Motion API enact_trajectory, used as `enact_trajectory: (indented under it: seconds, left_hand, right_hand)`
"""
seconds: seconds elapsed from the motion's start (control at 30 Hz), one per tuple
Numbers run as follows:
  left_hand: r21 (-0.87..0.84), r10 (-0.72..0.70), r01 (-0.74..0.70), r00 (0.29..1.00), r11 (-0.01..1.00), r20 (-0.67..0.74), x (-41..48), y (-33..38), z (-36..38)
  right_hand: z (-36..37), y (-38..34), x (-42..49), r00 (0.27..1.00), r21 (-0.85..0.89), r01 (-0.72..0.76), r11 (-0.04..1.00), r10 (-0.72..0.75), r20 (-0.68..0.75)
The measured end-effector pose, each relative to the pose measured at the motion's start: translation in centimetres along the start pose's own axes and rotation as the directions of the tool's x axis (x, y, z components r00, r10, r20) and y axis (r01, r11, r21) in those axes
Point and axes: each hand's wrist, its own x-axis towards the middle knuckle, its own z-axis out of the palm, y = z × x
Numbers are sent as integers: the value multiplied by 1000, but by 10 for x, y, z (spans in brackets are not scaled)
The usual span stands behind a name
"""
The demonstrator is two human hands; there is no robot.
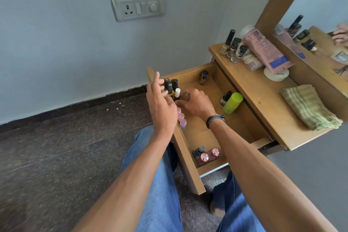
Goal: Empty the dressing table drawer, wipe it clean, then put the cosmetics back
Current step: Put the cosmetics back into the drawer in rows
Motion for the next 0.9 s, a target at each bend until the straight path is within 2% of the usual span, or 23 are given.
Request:
enact_trajectory:
  seconds: [0.63, 0.9]
  left_hand:
    - [-4, -6, 6, 1000, 1000, 12, 2, -1, 0]
    - [8, 13, -13, 1000, 1000, 11, 2, -3, 0]
  right_hand:
    - [2, 4, 18, 999, -51, 2, 999, -4, -34]
    - [-14, 2, 1, 999, -17, -17, 1000, 17, -42]
